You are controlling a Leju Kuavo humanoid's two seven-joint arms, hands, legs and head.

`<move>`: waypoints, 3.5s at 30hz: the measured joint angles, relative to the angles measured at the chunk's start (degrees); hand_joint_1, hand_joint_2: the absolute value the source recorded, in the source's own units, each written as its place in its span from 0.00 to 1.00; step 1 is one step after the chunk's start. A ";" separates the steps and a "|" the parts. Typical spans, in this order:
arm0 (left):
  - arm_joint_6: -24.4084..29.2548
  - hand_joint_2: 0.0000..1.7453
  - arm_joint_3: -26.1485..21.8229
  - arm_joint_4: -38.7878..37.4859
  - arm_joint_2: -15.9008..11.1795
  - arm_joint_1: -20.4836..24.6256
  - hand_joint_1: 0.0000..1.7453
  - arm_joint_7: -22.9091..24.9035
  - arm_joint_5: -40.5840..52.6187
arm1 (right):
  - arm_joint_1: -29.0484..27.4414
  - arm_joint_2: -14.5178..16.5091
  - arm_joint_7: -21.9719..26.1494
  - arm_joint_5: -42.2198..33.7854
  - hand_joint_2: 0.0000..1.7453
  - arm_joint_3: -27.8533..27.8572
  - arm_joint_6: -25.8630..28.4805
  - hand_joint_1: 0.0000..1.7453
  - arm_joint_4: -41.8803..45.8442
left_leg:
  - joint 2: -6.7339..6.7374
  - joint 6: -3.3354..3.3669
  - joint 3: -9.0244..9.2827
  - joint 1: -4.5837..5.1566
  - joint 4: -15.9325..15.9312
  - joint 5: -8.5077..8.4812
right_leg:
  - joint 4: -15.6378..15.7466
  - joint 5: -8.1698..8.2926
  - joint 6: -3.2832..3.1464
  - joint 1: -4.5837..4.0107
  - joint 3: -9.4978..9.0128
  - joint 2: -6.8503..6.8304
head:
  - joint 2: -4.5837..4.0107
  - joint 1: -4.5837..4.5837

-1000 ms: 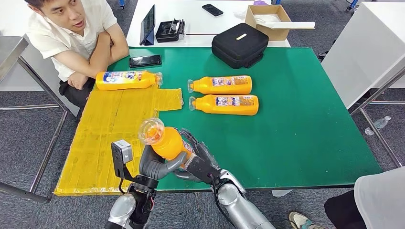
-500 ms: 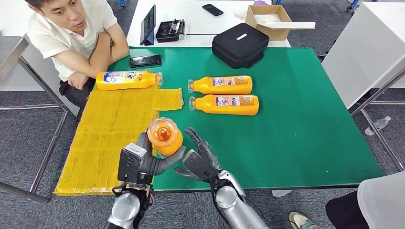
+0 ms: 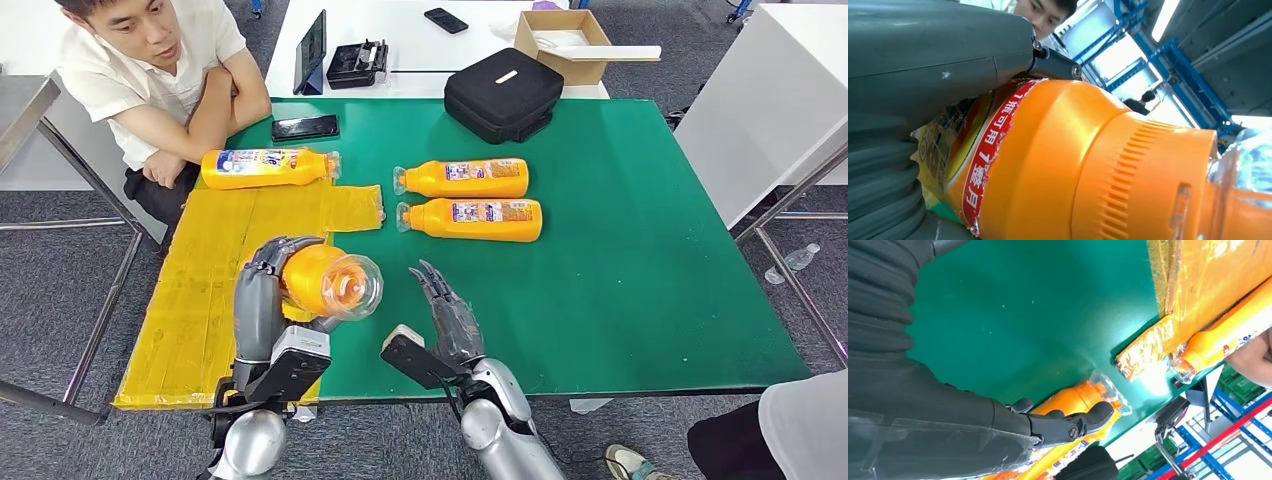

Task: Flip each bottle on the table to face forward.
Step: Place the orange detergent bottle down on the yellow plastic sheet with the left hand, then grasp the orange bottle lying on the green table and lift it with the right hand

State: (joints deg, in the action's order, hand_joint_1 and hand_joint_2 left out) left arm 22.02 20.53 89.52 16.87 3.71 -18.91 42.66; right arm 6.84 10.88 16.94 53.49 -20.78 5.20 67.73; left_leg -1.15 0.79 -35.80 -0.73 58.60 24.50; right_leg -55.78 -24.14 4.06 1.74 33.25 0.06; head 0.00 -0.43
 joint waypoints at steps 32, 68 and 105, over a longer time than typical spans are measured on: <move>-3.63 1.00 -4.19 -36.39 -6.95 18.17 1.00 26.56 46.71 | 0.94 -3.53 7.87 -5.45 1.00 4.52 1.63 0.00 -6.10 | -0.01 0.04 -0.06 0.01 0.01 -0.06 | -0.02 0.03 0.01 0.01 0.00 0.00 | 0.00 0.01; -20.22 1.00 -8.50 -57.97 -4.74 32.21 0.00 24.49 46.68 | 4.42 -3.61 11.33 -6.60 1.00 8.08 1.07 0.00 -13.35 | -0.06 0.06 0.57 0.01 0.00 -0.13 | -0.01 0.06 0.04 0.00 -0.68 -0.02 | 0.00 0.02; -5.01 1.00 2.79 -13.08 -3.69 7.85 0.00 16.00 44.35 | -2.65 -3.92 9.05 -4.46 1.00 10.87 2.97 0.00 -9.51 | -0.06 0.04 -0.03 0.03 0.01 -0.11 | 0.00 0.06 0.06 0.02 -0.05 -0.03 | 0.00 0.02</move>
State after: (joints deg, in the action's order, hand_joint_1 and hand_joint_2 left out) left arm 17.01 23.32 76.43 13.18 11.57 -2.91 87.01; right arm 4.19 6.96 25.99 49.03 -9.91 8.17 58.22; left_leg -1.21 0.83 -35.83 -0.70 58.61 24.39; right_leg -55.79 -24.08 4.12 1.76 33.20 0.04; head 0.00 -0.41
